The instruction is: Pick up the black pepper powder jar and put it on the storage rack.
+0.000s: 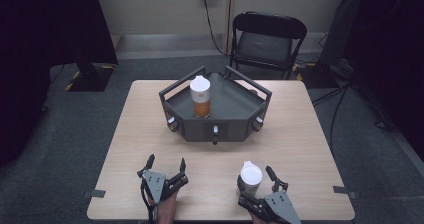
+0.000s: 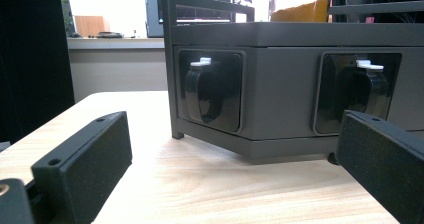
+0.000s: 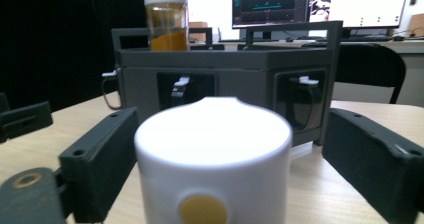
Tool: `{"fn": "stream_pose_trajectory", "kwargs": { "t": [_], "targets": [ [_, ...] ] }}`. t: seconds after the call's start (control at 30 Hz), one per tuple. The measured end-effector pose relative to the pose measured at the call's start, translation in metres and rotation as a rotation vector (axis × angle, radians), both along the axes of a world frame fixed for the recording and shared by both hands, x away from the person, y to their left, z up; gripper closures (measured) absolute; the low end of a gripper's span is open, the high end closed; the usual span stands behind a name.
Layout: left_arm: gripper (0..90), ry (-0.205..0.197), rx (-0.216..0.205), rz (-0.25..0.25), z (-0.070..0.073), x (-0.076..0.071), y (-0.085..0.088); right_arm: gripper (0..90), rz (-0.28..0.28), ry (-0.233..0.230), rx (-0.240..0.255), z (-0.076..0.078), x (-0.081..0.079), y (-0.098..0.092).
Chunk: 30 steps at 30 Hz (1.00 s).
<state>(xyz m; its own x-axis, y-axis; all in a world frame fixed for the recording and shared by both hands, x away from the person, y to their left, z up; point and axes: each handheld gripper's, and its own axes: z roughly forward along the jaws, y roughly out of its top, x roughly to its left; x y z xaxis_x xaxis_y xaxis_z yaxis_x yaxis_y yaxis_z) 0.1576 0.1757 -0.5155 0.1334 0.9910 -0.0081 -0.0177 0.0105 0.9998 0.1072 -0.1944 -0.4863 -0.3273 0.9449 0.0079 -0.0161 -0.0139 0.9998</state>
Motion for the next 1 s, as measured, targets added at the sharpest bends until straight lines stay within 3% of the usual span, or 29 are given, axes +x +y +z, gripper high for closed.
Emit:
{"fn": "stream_pose_trajectory", "kwargs": {
  "t": [0.53, 1.0],
  "targets": [
    [1.0, 0.0, 0.0, 0.0, 0.0, 0.0, 0.0, 28.9, 0.072, 0.055, -0.02, -0.001, 0.006, -0.01],
    [1.0, 0.0, 0.0, -0.003, 0.0, 0.0, 0.001, 30.0, 0.069, 0.067, -0.026, 0.003, 0.007, -0.009]
  ]
}}
